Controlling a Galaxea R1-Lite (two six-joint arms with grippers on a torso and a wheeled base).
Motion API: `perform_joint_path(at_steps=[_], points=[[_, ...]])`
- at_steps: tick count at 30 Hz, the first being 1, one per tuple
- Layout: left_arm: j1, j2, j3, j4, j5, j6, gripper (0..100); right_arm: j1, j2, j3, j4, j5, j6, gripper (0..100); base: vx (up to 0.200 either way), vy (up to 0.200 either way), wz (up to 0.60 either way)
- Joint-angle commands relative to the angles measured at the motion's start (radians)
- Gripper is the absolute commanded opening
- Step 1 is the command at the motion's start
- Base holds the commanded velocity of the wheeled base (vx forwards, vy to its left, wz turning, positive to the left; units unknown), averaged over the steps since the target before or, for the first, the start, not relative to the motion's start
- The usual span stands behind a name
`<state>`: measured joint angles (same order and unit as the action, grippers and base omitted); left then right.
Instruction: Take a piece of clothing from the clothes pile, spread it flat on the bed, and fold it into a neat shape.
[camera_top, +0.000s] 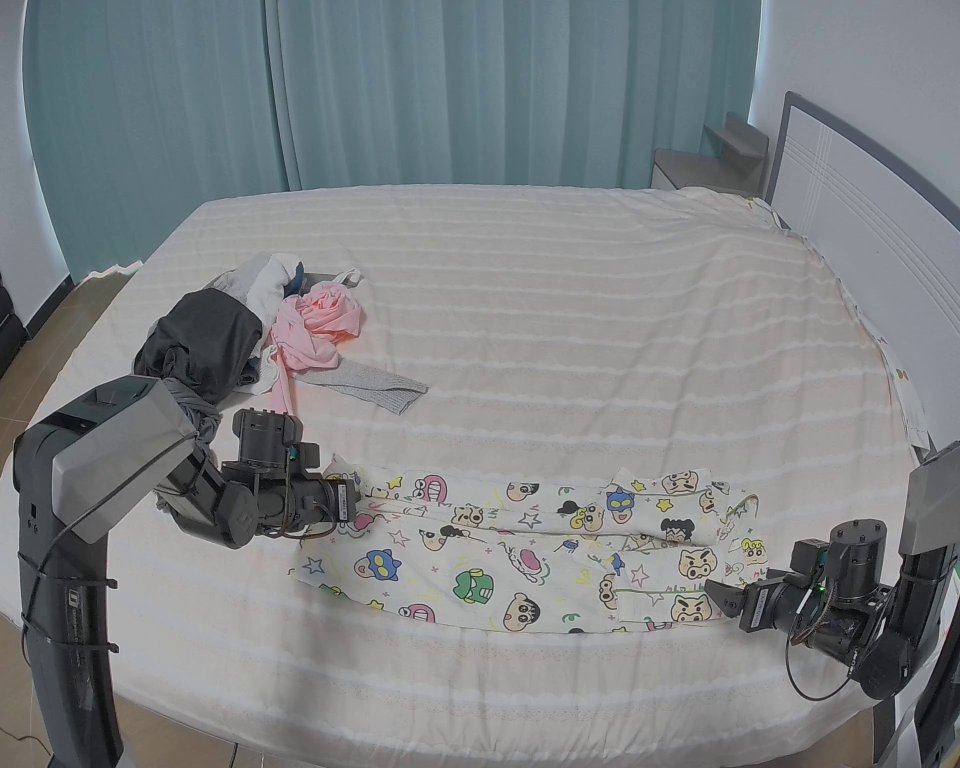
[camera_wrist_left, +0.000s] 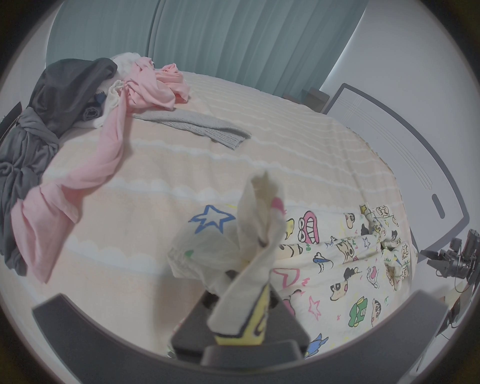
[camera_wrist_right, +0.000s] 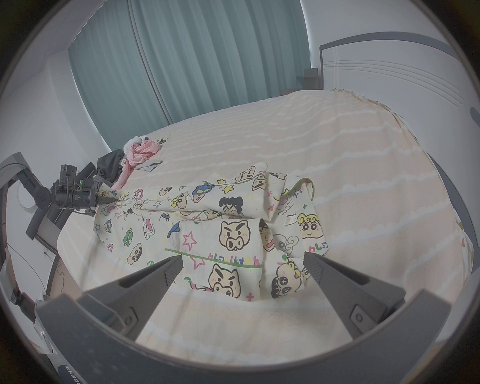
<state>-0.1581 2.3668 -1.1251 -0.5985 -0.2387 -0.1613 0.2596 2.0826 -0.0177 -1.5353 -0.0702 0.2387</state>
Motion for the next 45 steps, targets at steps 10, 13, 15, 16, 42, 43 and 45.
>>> perform_joint_path(at_steps=[10,13,15,16,42,43,45], points=[[0.066,-0.035,0.002,0.003,-0.002,0.002,0,0.003,-0.006,0.015,0.000,0.000,0.001,100,0.000,0.000,0.00],[0.089,-0.047,0.007,0.005,-0.004,0.002,0,0.003,-0.006,0.016,0.000,0.000,0.002,100,0.000,0.000,0.00],[0.106,-0.055,0.016,0.005,-0.005,0.002,0,0.003,-0.006,0.016,0.000,0.000,0.002,100,0.000,0.000,0.00],[0.115,-0.063,0.022,0.006,-0.007,0.005,0,0.003,-0.006,0.016,0.000,0.000,0.002,100,0.000,0.000,0.00],[0.488,-0.208,0.100,0.057,-0.212,0.035,0,0.001,-0.004,0.016,0.000,0.000,0.004,100,0.000,0.000,0.00],[0.491,-0.213,0.099,0.063,-0.214,0.035,0,0.001,-0.004,0.016,0.000,0.000,0.004,100,0.000,0.000,0.00],[0.494,-0.227,0.097,0.080,-0.220,0.034,0,0.003,-0.006,0.016,0.000,0.000,0.004,100,0.000,0.000,0.00]])
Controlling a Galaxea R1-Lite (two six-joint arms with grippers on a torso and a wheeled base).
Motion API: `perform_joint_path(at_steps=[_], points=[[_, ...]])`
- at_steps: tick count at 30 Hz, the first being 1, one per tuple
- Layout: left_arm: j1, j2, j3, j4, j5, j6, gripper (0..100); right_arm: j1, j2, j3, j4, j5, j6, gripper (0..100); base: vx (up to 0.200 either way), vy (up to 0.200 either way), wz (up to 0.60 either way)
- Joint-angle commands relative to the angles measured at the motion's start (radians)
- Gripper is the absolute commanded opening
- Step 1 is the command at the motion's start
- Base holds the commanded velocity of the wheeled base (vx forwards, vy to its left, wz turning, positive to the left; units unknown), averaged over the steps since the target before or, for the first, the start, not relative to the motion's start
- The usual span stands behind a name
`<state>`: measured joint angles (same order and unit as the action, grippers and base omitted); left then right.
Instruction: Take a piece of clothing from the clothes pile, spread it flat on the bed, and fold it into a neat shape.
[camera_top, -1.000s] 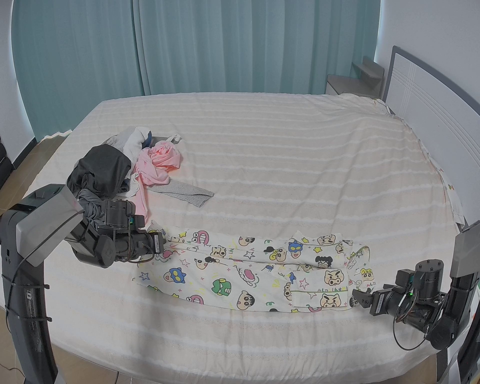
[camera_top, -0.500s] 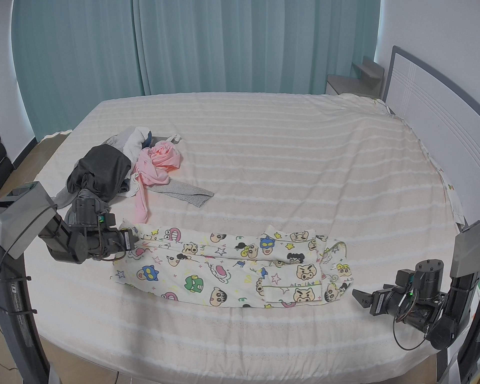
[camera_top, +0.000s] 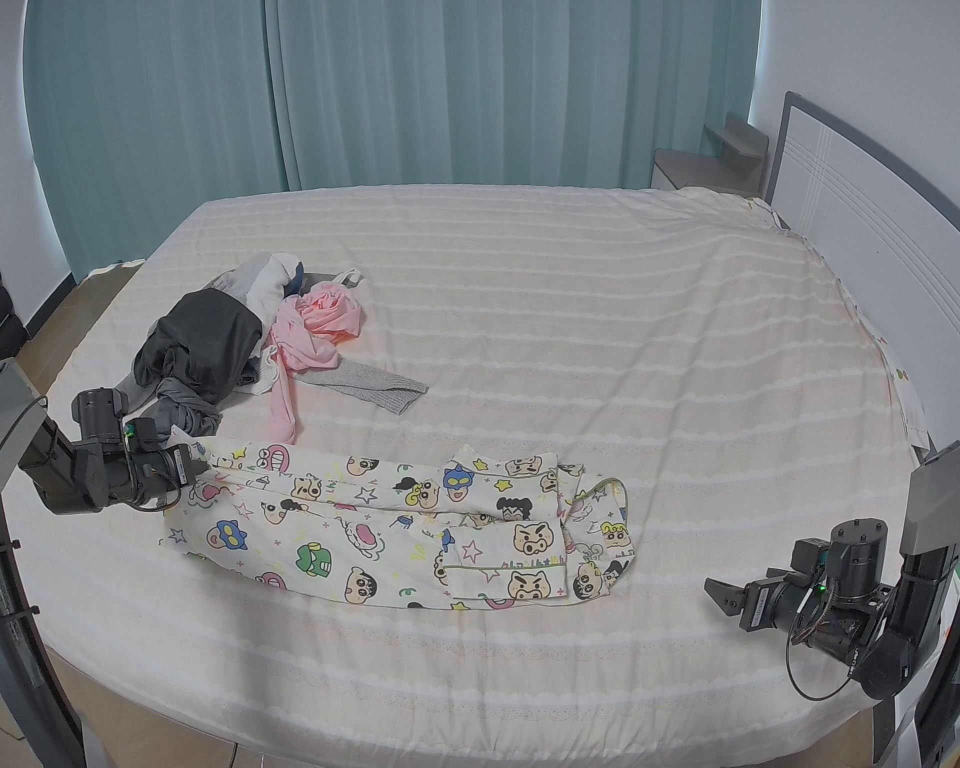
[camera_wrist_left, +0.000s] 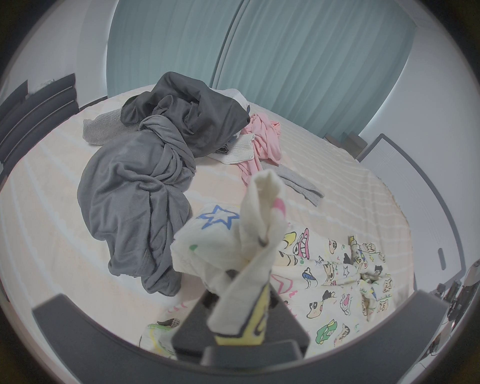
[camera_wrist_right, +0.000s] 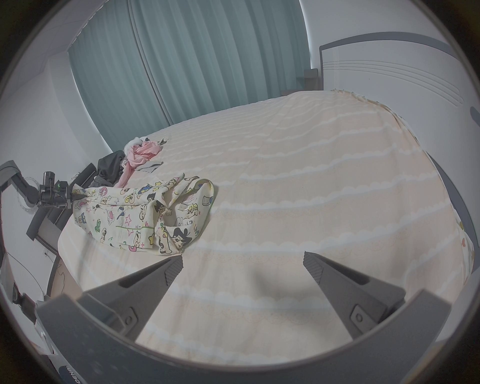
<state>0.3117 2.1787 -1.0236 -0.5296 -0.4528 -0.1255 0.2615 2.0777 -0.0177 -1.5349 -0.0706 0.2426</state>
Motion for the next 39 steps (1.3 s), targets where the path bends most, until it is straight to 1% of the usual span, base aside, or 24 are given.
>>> perform_joint_path(at_steps=[1,3,6,8,9,10,12,15,16,17,18,19,20,21,24,25,26,27,28,29,31,32,33,39], points=[[0.021,-0.056,-0.004,0.028,-0.015,-0.002,0,0.001,-0.001,0.016,-0.001,0.000,0.000,100,0.000,0.000,0.00],[0.015,-0.068,-0.003,0.037,-0.017,-0.002,0,0.001,-0.001,0.018,-0.001,0.000,0.000,100,0.000,0.000,0.00],[-0.036,-0.105,-0.004,0.071,-0.018,-0.009,0,-0.001,-0.001,0.018,-0.001,0.000,0.001,100,0.000,0.000,0.00],[-0.085,-0.128,-0.009,0.094,-0.010,-0.014,0,-0.001,-0.001,0.018,-0.001,0.000,0.001,100,0.000,0.000,0.00],[-0.094,-0.131,-0.009,0.097,-0.009,-0.014,0,-0.001,-0.001,0.018,-0.001,0.000,0.001,100,0.000,0.000,0.00],[-0.138,-0.146,-0.019,0.112,-0.003,-0.017,0,-0.001,-0.001,0.016,-0.001,0.000,0.003,100,0.000,0.000,0.00],[-0.197,-0.166,-0.033,0.134,0.016,-0.042,0,0.001,-0.002,0.016,-0.002,0.000,0.011,100,0.000,0.000,0.00],[-0.302,-0.185,-0.079,0.171,0.074,-0.105,0,0.001,-0.002,0.016,-0.002,0.000,0.012,100,0.000,0.000,0.00],[-0.309,-0.185,-0.082,0.172,0.077,-0.106,0,0.002,-0.002,0.016,-0.002,0.000,0.012,100,0.000,0.000,0.00],[-0.376,-0.185,-0.113,0.187,0.123,-0.123,0,0.002,-0.002,0.016,-0.002,0.000,0.012,100,0.000,0.000,0.00],[-0.376,-0.185,-0.113,0.187,0.123,-0.123,0,0.002,-0.002,0.016,-0.002,0.000,0.012,100,0.000,0.000,0.00],[-0.441,-0.180,-0.141,0.201,0.166,-0.125,0,0.002,-0.002,0.016,-0.002,0.000,0.012,100,0.000,0.000,0.00],[-0.487,-0.178,-0.158,0.212,0.194,-0.126,0,0.004,-0.001,0.015,-0.002,0.000,0.012,100,0.000,0.000,0.00],[-0.502,-0.177,-0.164,0.217,0.203,-0.126,0,0.004,-0.001,0.016,-0.001,0.000,0.012,100,0.000,0.000,0.00],[-0.597,-0.162,-0.208,0.244,0.269,-0.126,0,0.013,-0.001,0.015,-0.002,0.000,0.014,100,0.000,0.000,0.00],[-0.609,-0.157,-0.214,0.247,0.278,-0.126,0,0.015,-0.001,0.015,-0.001,0.000,0.014,100,0.000,0.000,0.00],[-0.651,-0.143,-0.237,0.255,0.302,-0.126,0,0.016,0.001,0.015,-0.001,0.000,0.014,100,0.000,0.000,0.00],[-0.672,-0.135,-0.248,0.255,0.312,-0.128,0,0.018,0.001,0.013,-0.002,0.000,0.012,100,0.000,0.000,0.00],[-0.675,-0.134,-0.251,0.255,0.313,-0.128,0,0.018,0.001,0.015,-0.002,0.000,0.012,100,0.000,0.000,0.00],[-0.715,-0.117,-0.276,0.255,0.321,-0.128,0,0.021,0.001,0.012,-0.001,0.000,0.014,100,0.000,0.000,0.00],[-0.744,-0.100,-0.305,0.257,0.321,-0.128,0,0.025,0.001,0.013,-0.002,0.000,0.012,100,0.000,0.000,0.00],[-0.744,-0.100,-0.305,0.257,0.321,-0.128,0,0.025,0.001,0.013,-0.002,0.000,0.012,100,0.000,0.000,0.00],[-0.773,-0.056,-0.363,0.258,0.324,-0.129,0,0.032,0.002,0.015,-0.002,0.000,0.014,100,0.000,0.000,0.00],[-0.819,0.012,-0.451,0.258,0.325,-0.166,0,0.035,0.001,0.013,-0.002,0.000,0.012,100,0.000,0.000,0.00]])
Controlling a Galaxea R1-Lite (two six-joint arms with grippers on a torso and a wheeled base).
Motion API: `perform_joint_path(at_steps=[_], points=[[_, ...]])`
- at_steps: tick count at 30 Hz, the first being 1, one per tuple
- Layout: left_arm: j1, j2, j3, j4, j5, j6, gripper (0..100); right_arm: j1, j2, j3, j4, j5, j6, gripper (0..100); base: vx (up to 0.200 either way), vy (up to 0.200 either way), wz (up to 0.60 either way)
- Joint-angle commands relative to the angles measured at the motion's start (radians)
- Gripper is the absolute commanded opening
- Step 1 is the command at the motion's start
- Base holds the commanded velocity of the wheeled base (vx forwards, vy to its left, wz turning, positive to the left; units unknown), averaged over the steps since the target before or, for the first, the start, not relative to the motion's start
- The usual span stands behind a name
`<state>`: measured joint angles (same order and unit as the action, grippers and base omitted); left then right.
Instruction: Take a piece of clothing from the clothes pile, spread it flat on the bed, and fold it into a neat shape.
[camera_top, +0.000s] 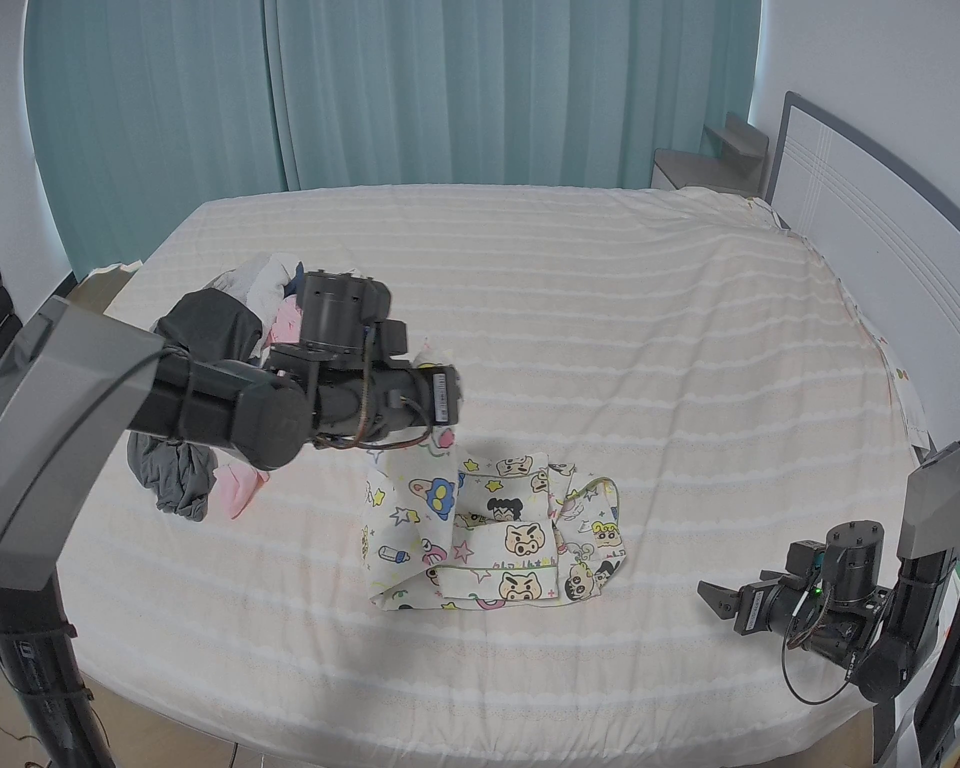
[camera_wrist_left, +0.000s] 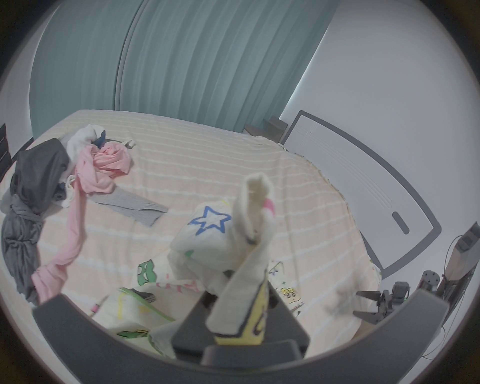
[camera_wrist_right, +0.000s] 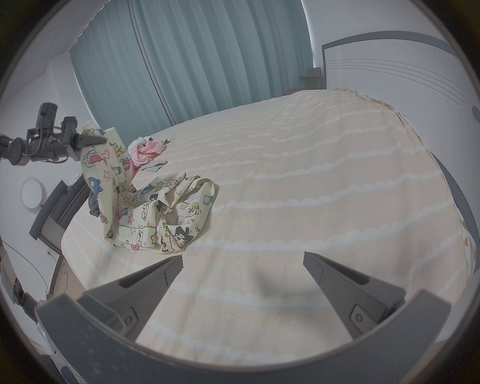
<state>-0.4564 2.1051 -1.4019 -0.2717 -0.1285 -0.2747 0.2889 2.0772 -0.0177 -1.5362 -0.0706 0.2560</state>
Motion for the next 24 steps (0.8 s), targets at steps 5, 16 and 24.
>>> perform_joint_path(at_steps=[5,16,24], points=[[-0.082,0.150,-0.184,0.016,0.000,-0.029,0,0.018,0.001,0.016,-0.001,0.000,0.000,100,0.000,0.000,0.00],[-0.134,0.243,-0.359,0.123,-0.005,-0.046,0,0.019,0.000,0.018,-0.001,0.000,0.000,100,0.000,0.000,0.00],[-0.134,0.263,-0.391,0.169,-0.028,-0.046,0,0.021,0.004,0.018,0.001,0.000,0.000,100,0.000,0.000,0.00]])
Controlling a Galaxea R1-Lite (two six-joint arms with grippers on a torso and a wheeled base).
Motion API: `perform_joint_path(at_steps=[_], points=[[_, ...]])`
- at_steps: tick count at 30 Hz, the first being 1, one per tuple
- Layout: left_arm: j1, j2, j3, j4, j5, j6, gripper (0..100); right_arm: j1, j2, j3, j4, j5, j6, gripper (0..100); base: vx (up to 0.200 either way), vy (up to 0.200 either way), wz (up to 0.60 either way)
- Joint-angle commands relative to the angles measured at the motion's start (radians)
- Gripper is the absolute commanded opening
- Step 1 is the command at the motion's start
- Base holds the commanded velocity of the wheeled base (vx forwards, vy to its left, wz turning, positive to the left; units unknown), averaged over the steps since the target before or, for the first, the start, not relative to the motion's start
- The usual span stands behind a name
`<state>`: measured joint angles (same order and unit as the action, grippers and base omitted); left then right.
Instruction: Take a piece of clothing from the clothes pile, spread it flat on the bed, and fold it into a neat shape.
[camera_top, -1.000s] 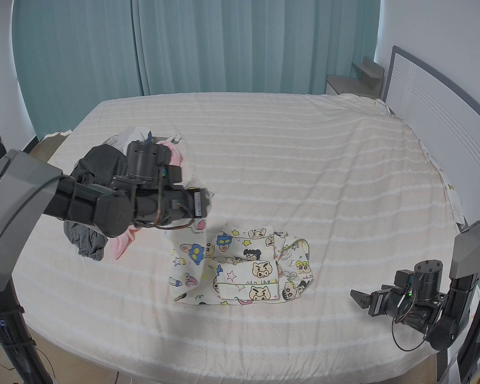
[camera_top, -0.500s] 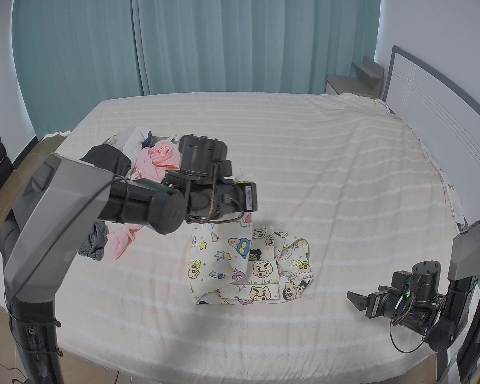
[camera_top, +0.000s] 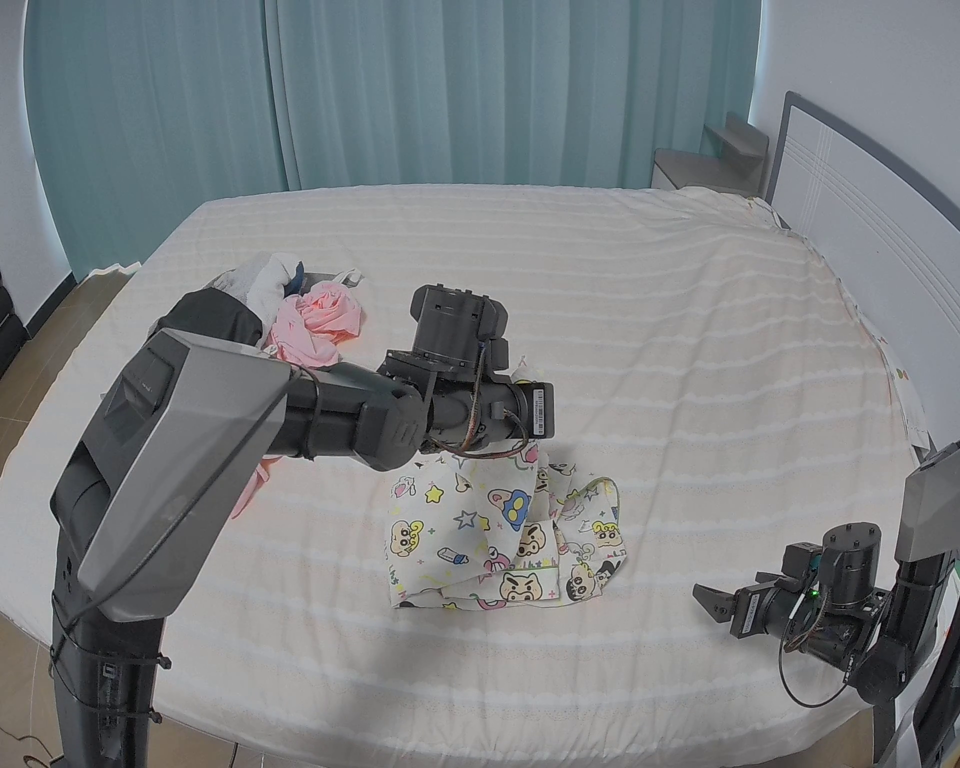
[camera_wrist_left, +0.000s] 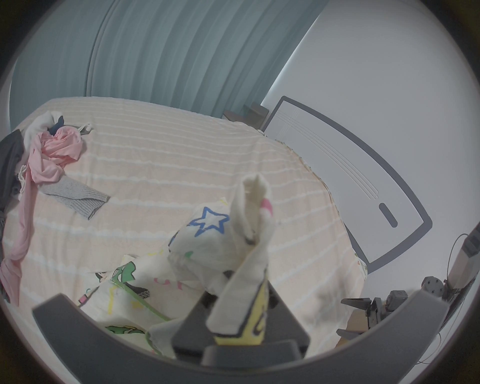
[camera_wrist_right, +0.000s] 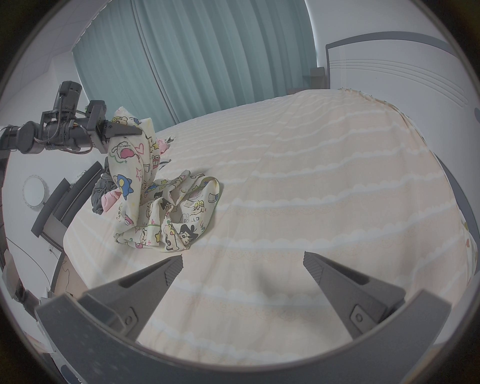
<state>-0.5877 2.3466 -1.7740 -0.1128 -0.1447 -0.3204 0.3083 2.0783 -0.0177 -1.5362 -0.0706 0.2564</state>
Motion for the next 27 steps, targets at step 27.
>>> perform_joint_path(at_steps=[27], points=[[0.143,-0.201,0.160,0.036,0.047,-0.137,100,0.133,0.009,-0.151,0.007,-0.001,-0.069,100,0.000,0.000,0.00]])
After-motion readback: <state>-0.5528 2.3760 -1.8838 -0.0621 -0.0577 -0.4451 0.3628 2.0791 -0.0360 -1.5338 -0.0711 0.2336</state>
